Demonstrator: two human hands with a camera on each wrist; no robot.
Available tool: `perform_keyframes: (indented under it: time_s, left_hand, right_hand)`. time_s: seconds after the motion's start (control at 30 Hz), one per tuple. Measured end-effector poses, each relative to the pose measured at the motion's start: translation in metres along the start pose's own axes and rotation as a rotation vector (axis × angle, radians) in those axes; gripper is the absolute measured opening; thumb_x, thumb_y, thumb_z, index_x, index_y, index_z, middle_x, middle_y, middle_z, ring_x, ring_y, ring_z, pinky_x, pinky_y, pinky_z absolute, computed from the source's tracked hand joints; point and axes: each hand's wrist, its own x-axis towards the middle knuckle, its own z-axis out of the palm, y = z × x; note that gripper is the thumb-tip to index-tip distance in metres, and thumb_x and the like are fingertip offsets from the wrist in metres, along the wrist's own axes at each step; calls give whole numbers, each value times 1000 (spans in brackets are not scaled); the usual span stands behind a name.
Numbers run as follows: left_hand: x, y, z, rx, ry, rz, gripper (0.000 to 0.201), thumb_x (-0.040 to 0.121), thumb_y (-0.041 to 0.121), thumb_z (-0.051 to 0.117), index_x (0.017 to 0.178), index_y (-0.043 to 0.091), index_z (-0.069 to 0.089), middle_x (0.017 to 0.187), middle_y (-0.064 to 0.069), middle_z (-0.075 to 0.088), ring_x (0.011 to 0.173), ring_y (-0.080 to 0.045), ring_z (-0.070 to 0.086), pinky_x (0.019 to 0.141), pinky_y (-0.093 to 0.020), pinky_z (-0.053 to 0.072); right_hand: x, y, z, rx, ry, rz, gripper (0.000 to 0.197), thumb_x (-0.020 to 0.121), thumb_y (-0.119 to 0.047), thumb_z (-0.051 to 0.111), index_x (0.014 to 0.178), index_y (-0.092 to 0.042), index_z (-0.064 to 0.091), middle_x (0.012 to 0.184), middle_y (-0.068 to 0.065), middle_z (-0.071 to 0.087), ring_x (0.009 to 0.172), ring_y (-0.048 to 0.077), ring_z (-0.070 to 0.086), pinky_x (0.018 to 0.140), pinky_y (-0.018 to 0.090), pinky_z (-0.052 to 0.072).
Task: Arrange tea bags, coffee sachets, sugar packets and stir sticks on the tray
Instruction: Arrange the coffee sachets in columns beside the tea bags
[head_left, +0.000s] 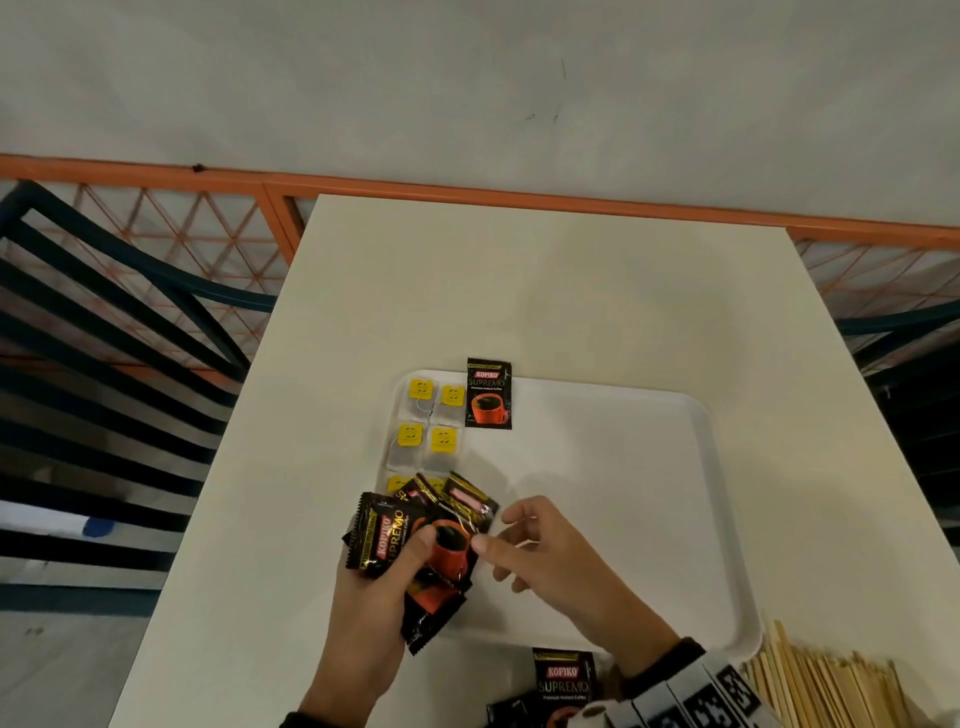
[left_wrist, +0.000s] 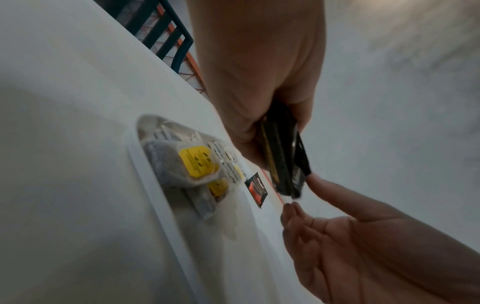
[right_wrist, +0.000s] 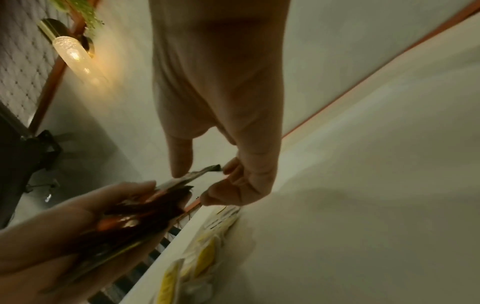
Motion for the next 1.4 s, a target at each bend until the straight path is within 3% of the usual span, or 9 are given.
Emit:
perform_keyframes:
  time_s: [0.07, 0.2, 0.37, 0.53, 0.77, 0.93, 1.13, 1.27, 1.4]
  left_hand:
    - [2, -3, 0, 10, 20, 17, 79, 32, 51, 90, 102, 21, 68, 98, -14, 72, 89, -32, 69, 67, -47, 56]
    - [4, -7, 2, 59, 7, 15, 94, 33, 50, 89, 115, 14, 59, 102, -17, 70, 91, -35, 68, 69, -47, 56]
    - [6, -8, 0, 64, 4, -58, 54, 66, 23, 74, 117, 15, 59, 101, -15, 70, 86, -31, 70, 57, -38, 56]
    - [6, -1, -6, 84, -15, -93, 41, 69, 21, 66, 110, 20, 63, 96, -12, 73, 83, -30, 71, 61, -41, 57]
    - [3, 0, -10, 80, -23, -149, 46, 67, 19, 68, 112, 17, 62, 100, -17, 71, 86, -38, 69, 59, -46, 55]
    - [3, 1, -14, 86, -12, -153, 44, 67, 19, 68, 111, 17, 63, 100, -17, 71, 88, -38, 69, 60, -45, 55]
    - [1, 1, -11, 91, -24, -161, 47, 68, 19, 68, 114, 16, 62, 101, -17, 71, 89, -38, 69, 60, -45, 55]
    - [0, 2, -10, 94, -35, -162, 50, 67, 15, 79, 114, 16, 62, 99, -16, 72, 87, -37, 69, 60, -45, 55]
    - [1, 2, -11, 98, -34, -153, 50, 63, 23, 74, 111, 18, 64, 100, -15, 71, 88, -37, 69, 62, -47, 55]
  right_hand:
    - [0, 2, 2, 95, -15, 51, 36, 80, -32, 69, 105, -16, 50, 84, -1, 62, 72, 9, 60, 65, 21, 49]
    - [5, 4, 6, 104, -17, -21, 8, 86, -18, 63, 90, -11, 60, 75, 0, 60, 68, 9, 57, 60, 18, 48]
    - [29, 3, -10, 244, 135, -73, 5, 87, -6, 59, 90, -2, 61, 74, 8, 63, 64, 12, 59, 58, 17, 51]
    - [78, 0, -49, 225, 418, -137, 8, 87, 1, 57, 94, -2, 61, 78, 11, 59, 49, 8, 58, 49, 12, 51]
    - [122, -8, -84, -46, 555, -87, 13, 87, -14, 62, 94, -4, 66, 64, 1, 59, 56, 12, 52, 62, 24, 45]
    - [127, -9, -80, -181, 611, -113, 14, 84, -17, 66, 94, -7, 64, 83, 4, 61, 81, 19, 57, 81, 31, 45]
    - [131, -11, -71, -177, 630, -109, 9, 83, -17, 65, 82, -14, 56, 86, 8, 65, 79, 24, 62, 80, 36, 53]
    - [128, -11, -68, -115, 613, -112, 10, 84, -13, 64, 89, -7, 58, 74, 9, 63, 53, 14, 56, 56, 24, 50]
    - [128, -9, -68, -105, 617, -108, 16, 83, -15, 65, 94, -4, 58, 81, 12, 66, 61, 19, 59, 64, 30, 52]
